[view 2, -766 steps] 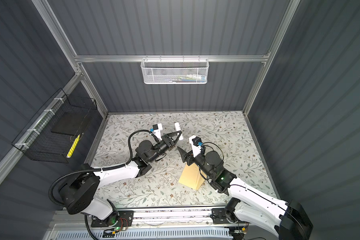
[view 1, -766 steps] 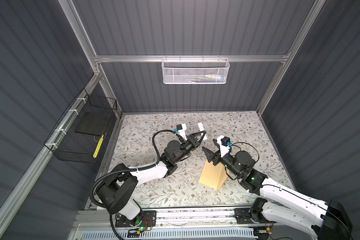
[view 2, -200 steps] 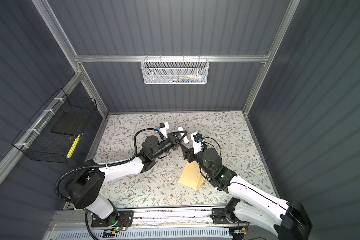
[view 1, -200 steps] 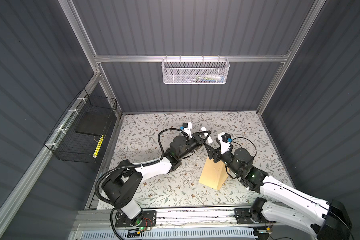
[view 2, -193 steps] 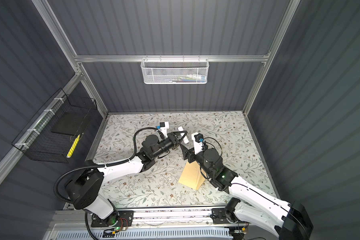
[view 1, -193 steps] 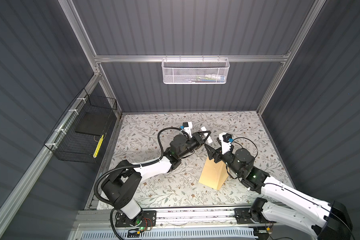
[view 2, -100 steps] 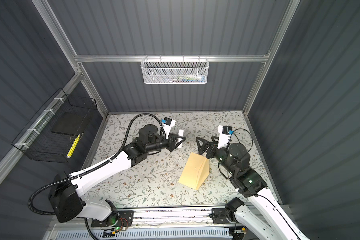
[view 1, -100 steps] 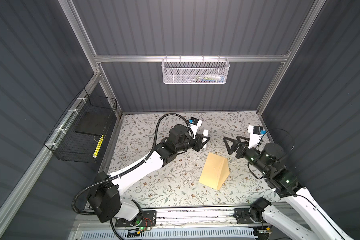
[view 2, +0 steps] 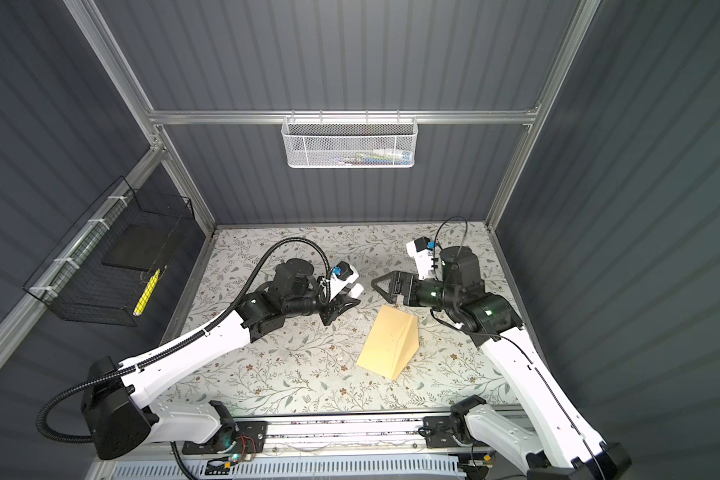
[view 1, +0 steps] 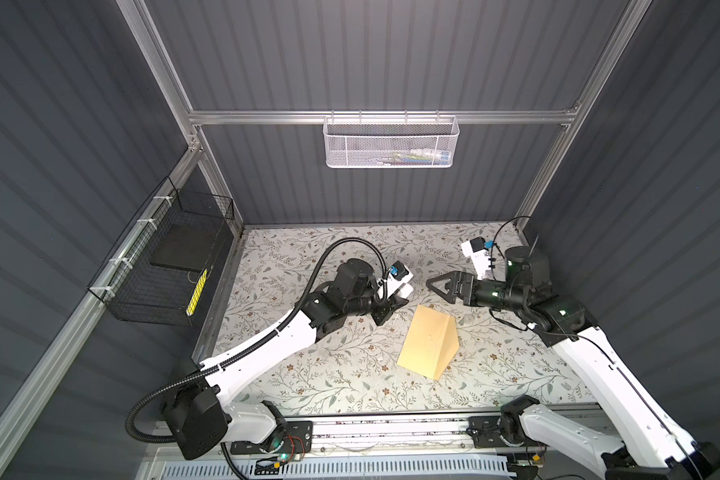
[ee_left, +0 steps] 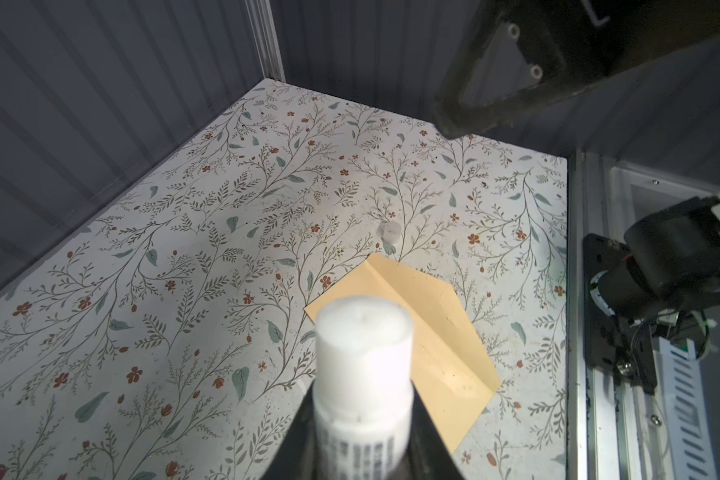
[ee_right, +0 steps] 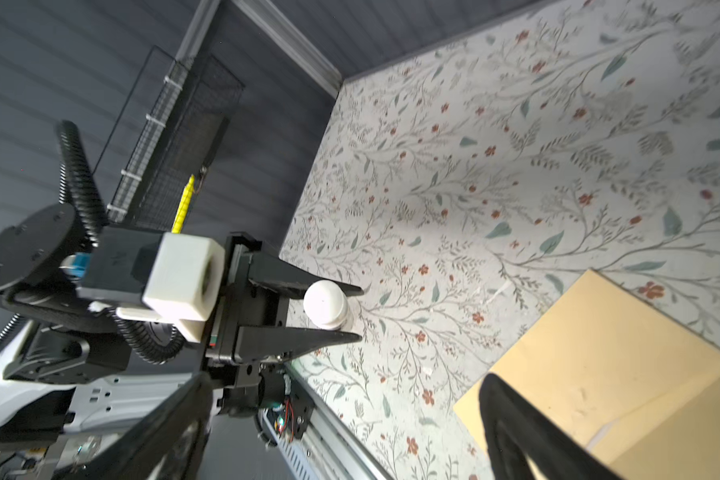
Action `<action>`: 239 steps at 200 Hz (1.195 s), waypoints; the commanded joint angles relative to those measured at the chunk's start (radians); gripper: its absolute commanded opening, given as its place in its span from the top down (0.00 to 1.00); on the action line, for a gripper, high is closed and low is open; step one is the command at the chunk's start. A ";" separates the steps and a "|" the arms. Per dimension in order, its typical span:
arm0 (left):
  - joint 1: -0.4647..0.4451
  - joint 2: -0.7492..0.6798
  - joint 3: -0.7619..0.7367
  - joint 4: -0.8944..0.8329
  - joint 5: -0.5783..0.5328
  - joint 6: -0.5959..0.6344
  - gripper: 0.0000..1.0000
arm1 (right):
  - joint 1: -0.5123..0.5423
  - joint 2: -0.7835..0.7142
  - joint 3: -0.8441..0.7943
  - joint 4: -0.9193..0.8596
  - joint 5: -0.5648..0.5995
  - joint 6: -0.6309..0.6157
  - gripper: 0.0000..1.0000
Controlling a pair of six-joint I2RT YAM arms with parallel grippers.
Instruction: Place the letter into the envelope and seal it
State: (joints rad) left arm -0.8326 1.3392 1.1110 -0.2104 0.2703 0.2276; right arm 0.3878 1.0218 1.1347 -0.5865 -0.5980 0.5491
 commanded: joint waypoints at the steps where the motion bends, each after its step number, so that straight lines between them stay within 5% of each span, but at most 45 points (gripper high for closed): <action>1: -0.006 -0.035 -0.010 -0.052 0.026 0.141 1.00 | -0.003 0.014 0.020 -0.058 -0.116 -0.030 0.01; 60: -0.015 -0.025 0.004 -0.086 0.033 0.219 1.00 | 0.005 0.047 -0.027 -0.001 -0.202 0.019 0.10; 93: -0.012 -0.032 -0.013 -0.001 -0.008 0.132 1.00 | 0.016 0.034 -0.066 0.052 -0.194 0.027 0.11; 125: 0.020 -0.025 -0.011 0.163 -0.051 -0.149 1.00 | 0.037 -0.041 -0.161 0.192 -0.155 0.045 0.06; 166: 0.053 -0.026 -0.053 0.441 -0.137 -0.664 1.00 | 0.108 -0.204 -0.339 0.466 0.061 -0.027 0.02; 201: 0.053 -0.021 -0.165 0.799 -0.190 -1.079 1.00 | 0.265 -0.323 -0.537 0.803 0.329 -0.255 0.01; 239: 0.052 0.048 -0.211 0.993 -0.225 -1.428 1.00 | 0.417 -0.251 -0.568 0.969 0.559 -0.589 0.01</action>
State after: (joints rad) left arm -0.7780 1.3521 0.9260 0.5388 0.0883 -0.8593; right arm 0.7277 0.7200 0.5617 0.1738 -0.2779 0.2550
